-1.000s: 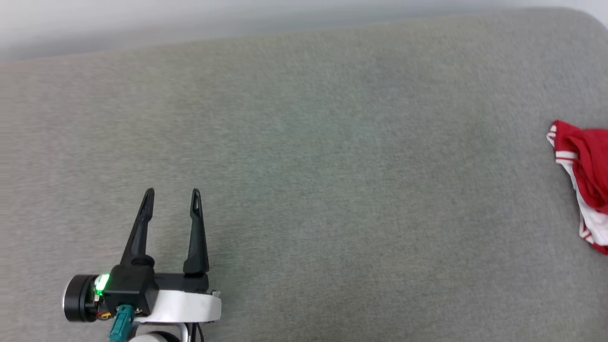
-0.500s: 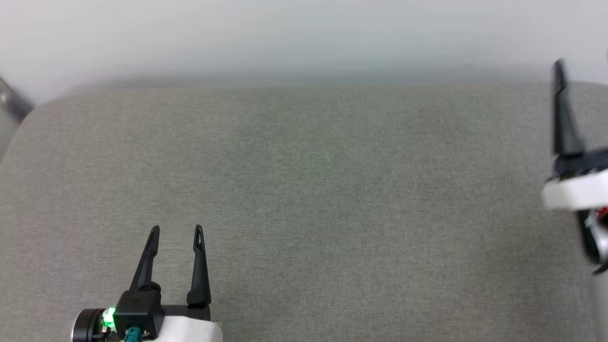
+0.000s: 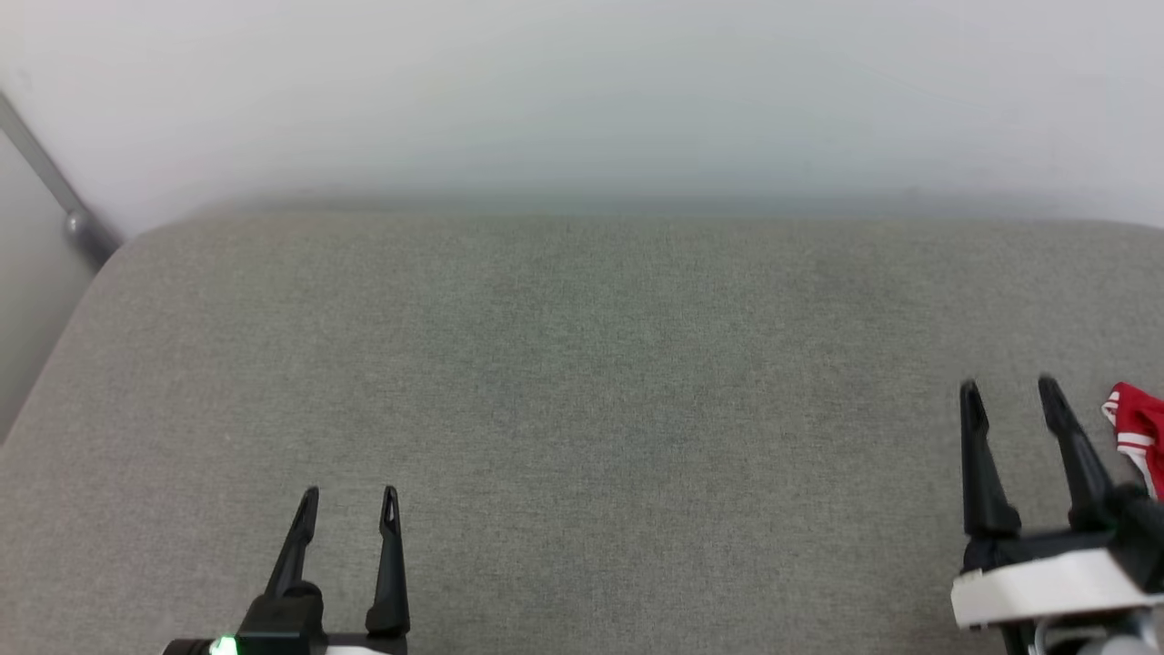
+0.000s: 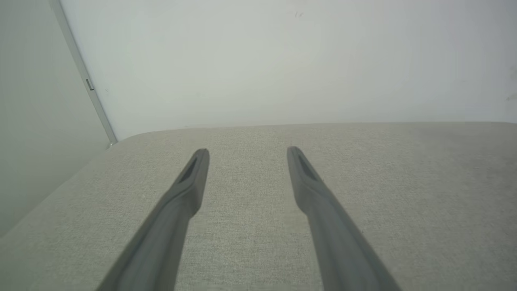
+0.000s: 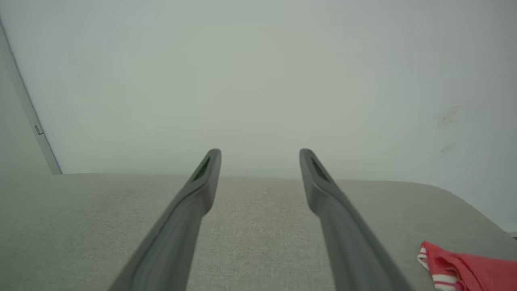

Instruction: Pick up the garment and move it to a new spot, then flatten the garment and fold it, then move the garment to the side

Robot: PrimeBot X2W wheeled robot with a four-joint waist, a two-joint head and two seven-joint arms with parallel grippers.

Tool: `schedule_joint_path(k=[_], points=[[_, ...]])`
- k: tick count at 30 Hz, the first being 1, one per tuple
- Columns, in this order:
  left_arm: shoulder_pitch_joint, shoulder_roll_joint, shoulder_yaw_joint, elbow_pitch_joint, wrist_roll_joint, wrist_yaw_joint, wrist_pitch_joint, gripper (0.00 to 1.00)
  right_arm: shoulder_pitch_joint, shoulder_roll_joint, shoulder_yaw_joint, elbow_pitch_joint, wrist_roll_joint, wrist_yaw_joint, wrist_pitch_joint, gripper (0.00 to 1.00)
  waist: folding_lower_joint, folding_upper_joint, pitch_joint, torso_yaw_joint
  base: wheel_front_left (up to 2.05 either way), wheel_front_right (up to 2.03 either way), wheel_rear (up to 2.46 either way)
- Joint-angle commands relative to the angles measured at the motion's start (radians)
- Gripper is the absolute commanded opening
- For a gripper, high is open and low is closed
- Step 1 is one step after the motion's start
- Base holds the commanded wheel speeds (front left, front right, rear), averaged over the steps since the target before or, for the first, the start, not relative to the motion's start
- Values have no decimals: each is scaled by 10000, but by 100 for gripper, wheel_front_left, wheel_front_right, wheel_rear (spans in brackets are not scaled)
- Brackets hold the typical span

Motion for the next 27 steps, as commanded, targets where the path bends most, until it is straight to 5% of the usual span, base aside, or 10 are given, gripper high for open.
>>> schedule_joint_path(k=[1, 26, 27], points=[[113, -3, -16, 32, 49, -27, -22, 100, 193, 68, -59, -70, 32, -7, -13, 100, 1, -1, -88, 1, 0, 0, 0], [591, -21, 61, 413, -55, -308, -22, 100, 2768, 349, -2, -1149, 772, -7, -14, 100, 1, -1, -622, 57, 0, 0, 0], [496, -4, 52, 451, -19, -314, 2, 0, 2604, 301, -10, -1085, 738, 0, 0, 0, 1, -1, -624, 57, 0, 0, 0]])
